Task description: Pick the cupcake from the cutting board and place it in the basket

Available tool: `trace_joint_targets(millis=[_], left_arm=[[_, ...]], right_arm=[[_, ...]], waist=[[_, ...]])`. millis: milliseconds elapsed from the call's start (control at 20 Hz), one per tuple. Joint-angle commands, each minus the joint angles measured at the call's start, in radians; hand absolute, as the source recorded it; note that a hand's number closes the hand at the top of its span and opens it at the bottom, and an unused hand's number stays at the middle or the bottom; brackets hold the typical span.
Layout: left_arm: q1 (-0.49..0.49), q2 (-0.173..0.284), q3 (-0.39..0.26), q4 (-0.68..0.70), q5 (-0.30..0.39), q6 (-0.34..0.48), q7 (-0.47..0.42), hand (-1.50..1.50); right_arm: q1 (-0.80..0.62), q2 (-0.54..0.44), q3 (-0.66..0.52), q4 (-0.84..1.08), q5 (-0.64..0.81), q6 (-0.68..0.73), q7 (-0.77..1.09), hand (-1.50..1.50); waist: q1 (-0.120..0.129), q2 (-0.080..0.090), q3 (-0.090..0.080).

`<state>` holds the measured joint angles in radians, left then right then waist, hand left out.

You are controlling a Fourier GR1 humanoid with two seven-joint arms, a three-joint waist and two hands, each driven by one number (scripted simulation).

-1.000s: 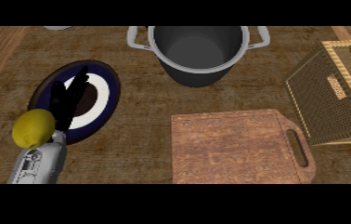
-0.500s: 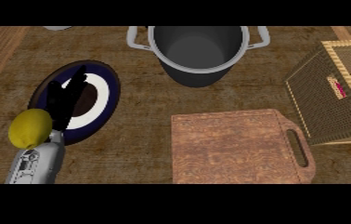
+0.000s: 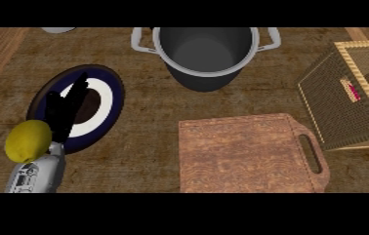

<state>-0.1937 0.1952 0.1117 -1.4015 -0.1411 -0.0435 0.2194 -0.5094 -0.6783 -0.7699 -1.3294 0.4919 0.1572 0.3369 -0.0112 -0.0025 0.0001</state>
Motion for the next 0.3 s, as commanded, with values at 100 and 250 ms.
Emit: trace_joint_targets(millis=[100,250], left_arm=[[-0.014,-0.001,0.008,0.038,0.001,-0.002,-0.023,0.0],[0.017,0.002,0.009,0.021,-0.001,-0.003,-0.033,0.0]], right_arm=[[0.135,-0.092,-0.185,0.074,-0.122,0.065,-0.043,-1.5],[0.211,-0.191,-0.304,0.167,-0.21,0.157,-0.167,-1.5]], waist=[[-0.004,0.001,0.0],[-0.007,0.0,0.001]])
